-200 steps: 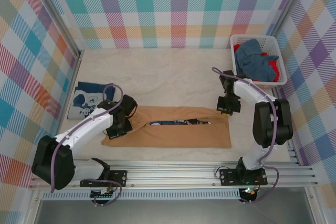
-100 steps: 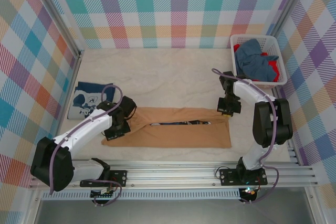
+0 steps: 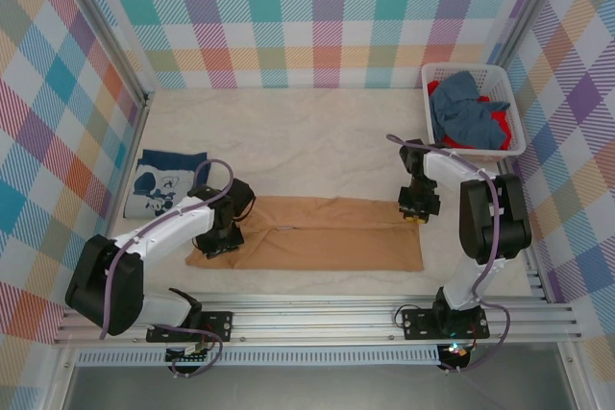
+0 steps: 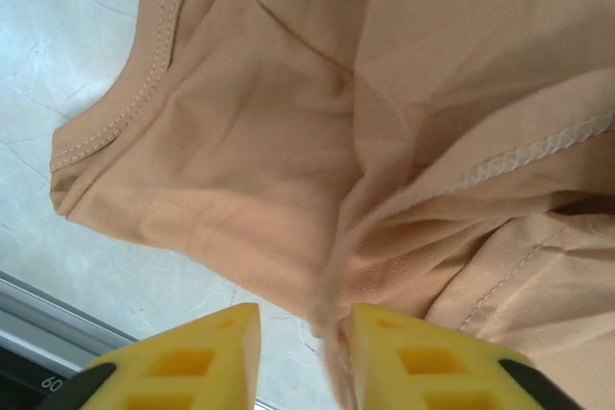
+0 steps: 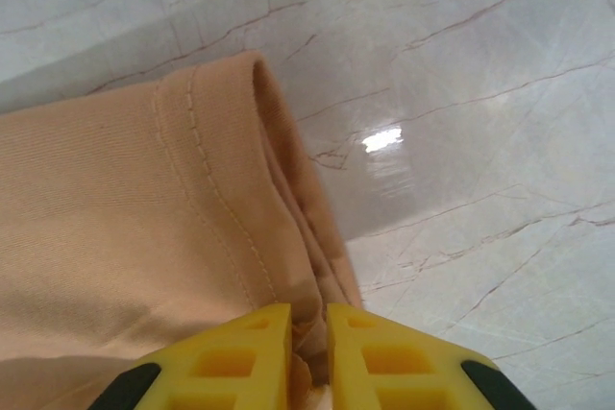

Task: Fold and stack the t-shirts

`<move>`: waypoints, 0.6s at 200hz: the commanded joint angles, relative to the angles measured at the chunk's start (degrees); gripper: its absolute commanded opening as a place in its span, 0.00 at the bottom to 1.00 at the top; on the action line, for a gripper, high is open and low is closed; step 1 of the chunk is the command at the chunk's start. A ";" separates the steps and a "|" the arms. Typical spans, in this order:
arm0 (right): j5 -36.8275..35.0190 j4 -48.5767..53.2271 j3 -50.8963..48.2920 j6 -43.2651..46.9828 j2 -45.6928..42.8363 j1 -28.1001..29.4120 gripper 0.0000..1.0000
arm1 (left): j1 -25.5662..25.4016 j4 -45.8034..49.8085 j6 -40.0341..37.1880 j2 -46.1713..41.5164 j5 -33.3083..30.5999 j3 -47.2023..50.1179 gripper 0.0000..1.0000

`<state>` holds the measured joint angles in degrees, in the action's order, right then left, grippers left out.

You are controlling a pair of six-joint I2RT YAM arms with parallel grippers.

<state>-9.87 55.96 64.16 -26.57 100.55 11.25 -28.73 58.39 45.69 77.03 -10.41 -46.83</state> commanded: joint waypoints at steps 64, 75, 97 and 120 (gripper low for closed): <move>-1.67 -2.17 -3.54 -2.88 -9.53 0.17 0.10 | 3.14 -4.95 -2.62 3.33 3.18 -11.79 0.49; 1.23 -4.03 -4.98 -2.83 -10.71 0.18 0.09 | 5.17 -9.27 -4.08 6.23 6.36 -12.25 0.49; 3.56 -4.45 -6.03 -3.31 -11.18 0.20 0.05 | 7.70 -14.13 -5.74 11.18 10.71 -12.90 0.42; 3.58 -3.83 -5.98 -3.27 -12.00 0.27 0.06 | 7.56 -14.08 -6.41 13.82 12.92 -13.17 0.40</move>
<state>-8.43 52.25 58.72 -28.93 89.62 11.25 -21.47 46.65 41.39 89.30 -2.31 -58.87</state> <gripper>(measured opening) 0.054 0.404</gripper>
